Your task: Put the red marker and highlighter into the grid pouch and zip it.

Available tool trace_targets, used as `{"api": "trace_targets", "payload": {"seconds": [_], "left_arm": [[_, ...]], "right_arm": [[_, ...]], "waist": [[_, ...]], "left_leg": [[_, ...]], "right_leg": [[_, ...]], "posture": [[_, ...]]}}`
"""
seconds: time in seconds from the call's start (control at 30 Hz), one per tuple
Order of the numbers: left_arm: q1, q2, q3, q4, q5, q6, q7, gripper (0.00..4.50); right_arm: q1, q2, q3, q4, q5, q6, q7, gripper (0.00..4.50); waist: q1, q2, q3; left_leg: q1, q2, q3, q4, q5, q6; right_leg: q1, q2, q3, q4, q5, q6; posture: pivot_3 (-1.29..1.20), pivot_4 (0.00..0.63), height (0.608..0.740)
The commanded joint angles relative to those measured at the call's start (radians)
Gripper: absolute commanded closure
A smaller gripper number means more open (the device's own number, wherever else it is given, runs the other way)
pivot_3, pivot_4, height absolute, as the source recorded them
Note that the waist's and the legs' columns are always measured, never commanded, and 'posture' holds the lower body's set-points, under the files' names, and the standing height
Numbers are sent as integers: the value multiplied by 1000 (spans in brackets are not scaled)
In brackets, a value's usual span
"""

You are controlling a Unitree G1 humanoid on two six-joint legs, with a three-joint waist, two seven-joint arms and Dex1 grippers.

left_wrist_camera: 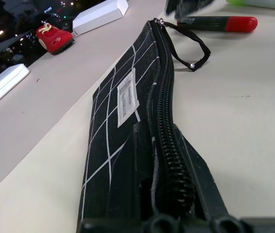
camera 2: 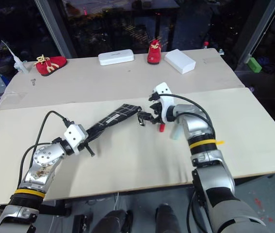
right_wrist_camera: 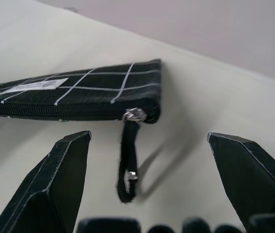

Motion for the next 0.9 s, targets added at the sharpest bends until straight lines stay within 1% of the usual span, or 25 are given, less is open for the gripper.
{"api": "trace_targets", "payload": {"seconds": [0.03, 0.23, 0.37, 0.43, 0.57, 0.67, 0.7, 0.8, 0.9], "left_arm": [[-5, -3, 32, -31, -16, 16, 9, 4500], [-17, -17, 36, -34, -20, 29, 6, 4500], [-31, -21, 39, -24, -21, 31, 1, 4500], [-35, -22, 40, -21, -21, 30, -1, 4500], [-38, -30, 37, -19, -17, 28, 2, 4500], [-34, -35, 37, -17, -16, 25, 2, 4500], [-33, -36, 38, -16, -15, 23, 1, 4500], [-32, -37, 39, -15, -15, 22, 1, 4500], [-33, -37, 40, -14, -14, 21, 1, 4500]], "right_arm": [[13, 18, 7, -34, 12, 23, -22, 220], [-15, 51, 29, 65, -36, -65, -96, 220], [-47, 57, 22, 125, -39, -130, -102, 1149], [-55, 57, 28, 138, -41, -151, -93, 1834], [-39, 52, 60, 112, -46, -176, -43, 3359], [-32, 43, 76, 98, -42, -205, 17, 4335], [-33, 41, 81, 97, -42, -213, 31, 4426], [-32, 34, 94, 93, -53, -240, 60, 4426], [-33, 34, 98, 87, -67, -250, 46, 4426]], "waist": [[0, 0, 0], [-5, 0, 0], [-4, 0, 0], [-5, 0, 0], [-5, 0, 0], [-5, 0, 0], [-4, 0, 0], [-4, 0, 0], [-5, 0, 0]], "left_leg": [[0, 0, 0, 0, 0, 0], [1, 0, 1, 0, 0, 0], [1, 0, 1, 0, 0, 0], [1, 0, 1, 0, 0, 0], [1, 0, 1, 0, 0, 0], [1, 0, 1, 0, 0, 0], [1, 0, 1, 0, 0, 0], [1, 0, 1, 0, 0, 0], [1, 0, 1, 0, 0, 0]], "right_leg": [[0, 0, 0, 0, 0, 0], [0, 0, 0, 0, 0, 0], [0, 0, 1, 0, 0, 0], [0, 1, 0, 0, 0, 0], [0, 1, 0, 0, 0, 0], [0, 1, 0, 0, 0, 0], [0, 1, 0, 0, 0, 0], [0, 1, 0, 0, 0, 0], [0, 1, 0, 0, 0, 0]], "posture": [[0, 150, 740], [0, 150, 740], [0, 150, 740], [0, 150, 740], [0, 150, 740], [0, 150, 740], [0, 150, 740], [0, 150, 740], [0, 150, 740]]}}
